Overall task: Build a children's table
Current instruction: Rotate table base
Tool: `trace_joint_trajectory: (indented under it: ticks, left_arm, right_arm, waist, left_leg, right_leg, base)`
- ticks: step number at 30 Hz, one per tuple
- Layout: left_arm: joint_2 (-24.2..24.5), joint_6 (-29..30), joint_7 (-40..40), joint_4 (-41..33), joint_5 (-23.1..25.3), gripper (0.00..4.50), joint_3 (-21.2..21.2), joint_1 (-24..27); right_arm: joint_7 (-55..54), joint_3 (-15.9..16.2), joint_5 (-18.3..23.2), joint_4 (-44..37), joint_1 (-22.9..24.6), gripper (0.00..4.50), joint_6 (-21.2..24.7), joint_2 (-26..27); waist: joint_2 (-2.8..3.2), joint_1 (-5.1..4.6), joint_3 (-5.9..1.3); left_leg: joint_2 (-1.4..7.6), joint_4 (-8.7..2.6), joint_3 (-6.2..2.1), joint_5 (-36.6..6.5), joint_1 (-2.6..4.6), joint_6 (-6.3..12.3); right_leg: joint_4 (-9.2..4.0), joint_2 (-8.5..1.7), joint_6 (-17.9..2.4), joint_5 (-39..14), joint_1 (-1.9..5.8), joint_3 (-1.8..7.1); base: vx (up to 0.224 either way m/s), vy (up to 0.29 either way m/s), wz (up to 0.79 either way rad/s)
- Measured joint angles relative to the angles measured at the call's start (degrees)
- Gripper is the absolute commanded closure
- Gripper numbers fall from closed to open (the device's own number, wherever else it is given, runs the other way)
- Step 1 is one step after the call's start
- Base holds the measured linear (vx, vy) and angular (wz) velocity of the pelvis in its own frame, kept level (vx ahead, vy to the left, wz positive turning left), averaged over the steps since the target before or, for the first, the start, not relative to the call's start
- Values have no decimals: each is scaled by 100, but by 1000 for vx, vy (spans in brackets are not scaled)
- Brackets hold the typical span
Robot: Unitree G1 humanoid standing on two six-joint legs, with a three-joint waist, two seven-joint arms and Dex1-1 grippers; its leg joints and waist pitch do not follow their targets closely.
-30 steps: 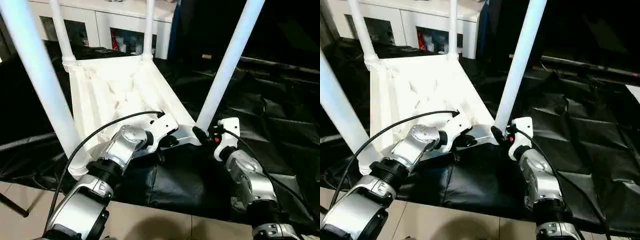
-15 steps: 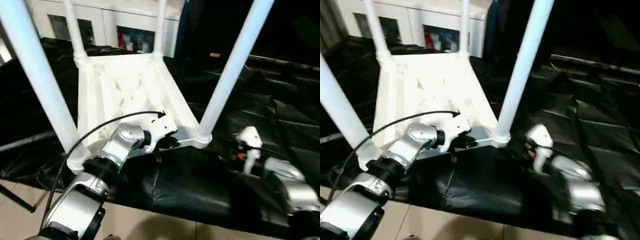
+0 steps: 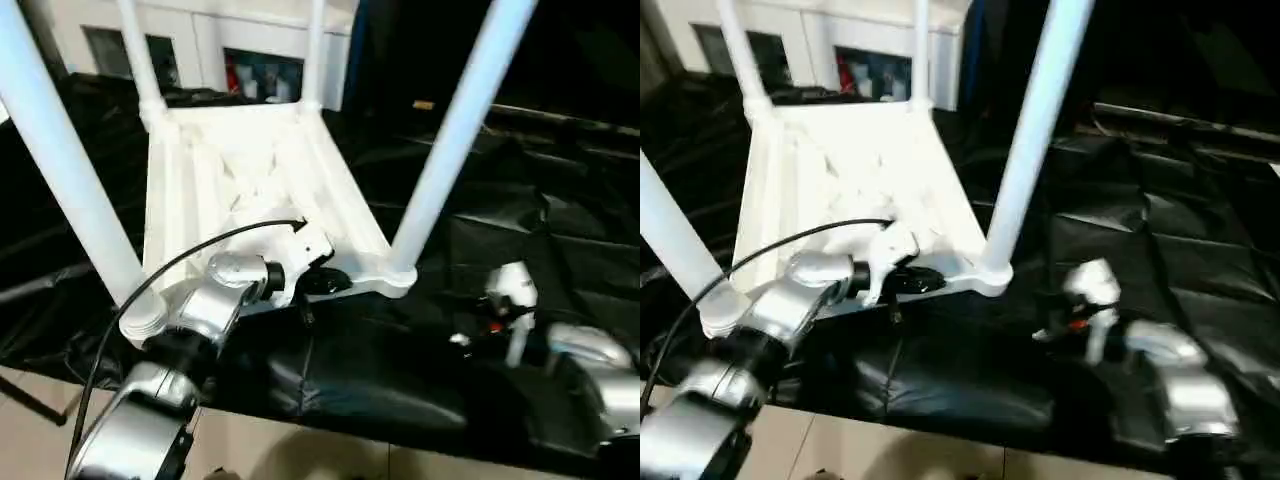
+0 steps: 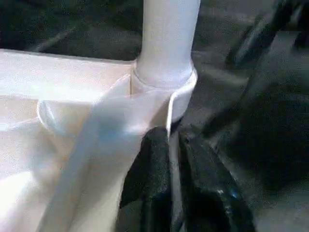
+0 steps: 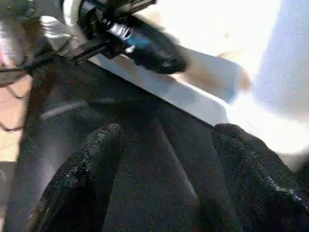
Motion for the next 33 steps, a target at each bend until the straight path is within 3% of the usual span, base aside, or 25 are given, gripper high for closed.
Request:
trace_joint_trajectory:
  ticks: [4,6,9,15,20,29,33]
  left_arm:
    - [345,919,-128,-1743,-476,336,114,777]
    - [419,1205,-129,-2180,-560,333,103,1031]
    - [677,1714,-24,-3083,-619,294,98,1638]
    - [947,2688,381,-4510,-855,246,199,2716]
    - [1106,3073,559,-5185,-928,205,298,3322]
    - [1276,3545,1015,-6100,-1128,127,669,4027]
    - [1467,3620,1061,-6285,-1217,107,925,4297]
  right_arm:
    - [-53,170,-22,59,-197,127,45,316]
    - [-115,194,-28,88,-292,127,82,410]
    - [-314,201,5,279,-637,127,108,651]
    - [-1220,-190,-21,1355,-1314,127,-285,1082]
    - [-2364,-453,-282,2462,-1985,127,-646,1277]
    - [-3778,-635,-658,4312,-3079,127,-1484,1406]
    - [-4074,-688,-779,4809,-3340,127,-1726,1328]
  waist:
    - [-70,-51,37]
    - [-100,-40,52]
    - [-144,-33,63]
    - [-259,-27,106]
    - [-326,-19,119]
    - [-656,-14,185]
    - [-720,5,194]
  left_leg:
    - [7,0,20,-7,2,9]
    - [7,0,19,-5,2,8]
    - [9,1,23,-4,14,2]
    - [36,9,32,-4,30,-62]
    - [41,3,24,12,31,-90]
    - [61,11,10,47,-6,-146]
    - [70,44,4,48,-40,-147]
  right_leg:
    - [-2,-2,-9,-18,-3,12]
    - [-1,0,-9,-19,-8,10]
    - [20,-2,-8,-20,-8,14]
    - [79,2,0,-26,-11,15]
    - [113,6,35,-47,-18,10]
    - [172,30,38,-49,-62,0]
    - [173,37,31,-53,-69,-1]
  base:
    - [0,0,0]
    - [0,0,0]
    - [0,0,0]
    - [0,0,0]
    - [0,0,0]
    - [0,0,0]
    - [0,0,0]
